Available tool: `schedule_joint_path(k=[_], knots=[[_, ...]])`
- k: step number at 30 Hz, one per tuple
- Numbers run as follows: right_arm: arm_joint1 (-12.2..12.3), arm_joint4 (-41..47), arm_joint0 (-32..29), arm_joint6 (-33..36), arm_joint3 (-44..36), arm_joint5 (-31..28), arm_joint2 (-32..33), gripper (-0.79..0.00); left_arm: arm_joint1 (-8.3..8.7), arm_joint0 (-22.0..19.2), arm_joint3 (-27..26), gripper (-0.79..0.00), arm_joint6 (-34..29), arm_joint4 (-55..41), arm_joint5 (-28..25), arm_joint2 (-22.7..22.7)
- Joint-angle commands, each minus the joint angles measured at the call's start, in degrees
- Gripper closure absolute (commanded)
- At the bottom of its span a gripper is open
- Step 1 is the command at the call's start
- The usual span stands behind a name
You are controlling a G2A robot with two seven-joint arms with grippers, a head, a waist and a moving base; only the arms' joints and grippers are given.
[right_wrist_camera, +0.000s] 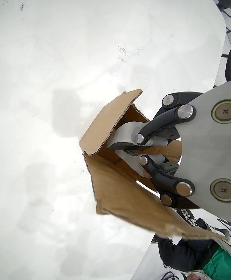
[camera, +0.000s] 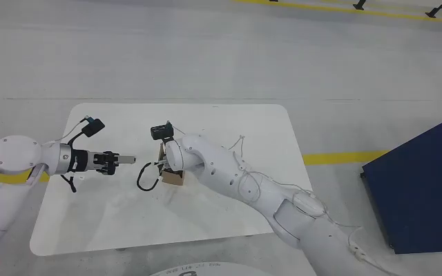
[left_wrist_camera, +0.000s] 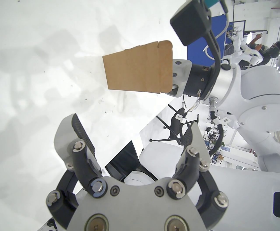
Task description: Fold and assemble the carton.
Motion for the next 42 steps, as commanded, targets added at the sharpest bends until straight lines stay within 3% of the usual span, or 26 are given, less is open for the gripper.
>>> schedule_joint_path(k=[1, 11, 22, 42], knots=[[0.00, 0.00, 0.00, 0.00, 0.00, 0.00, 0.00, 0.000, 0.15, 1.10, 0.59, -0.785, 1.60, -0.65, -0.86, -0.83], [-0.32, 0.81, -1.60, -2.36, 1.99, -1.87, 1.34, 0.000, 2.27, 9.07, 5.39, -0.785, -2.38, -11.75, -10.43, -11.85], [-3.10, -0.29, 1.36, -0.36, 7.80, 1.40, -1.51, 0.000, 2.27, 9.07, 5.39, -0.785, -2.38, -11.75, -10.43, -11.85], [-8.91, 1.84, 5.05, -0.22, 19.36, 1.19, -4.95, 0.000, 2.27, 9.07, 5.39, -0.785, -2.38, -11.75, -10.43, -11.85]])
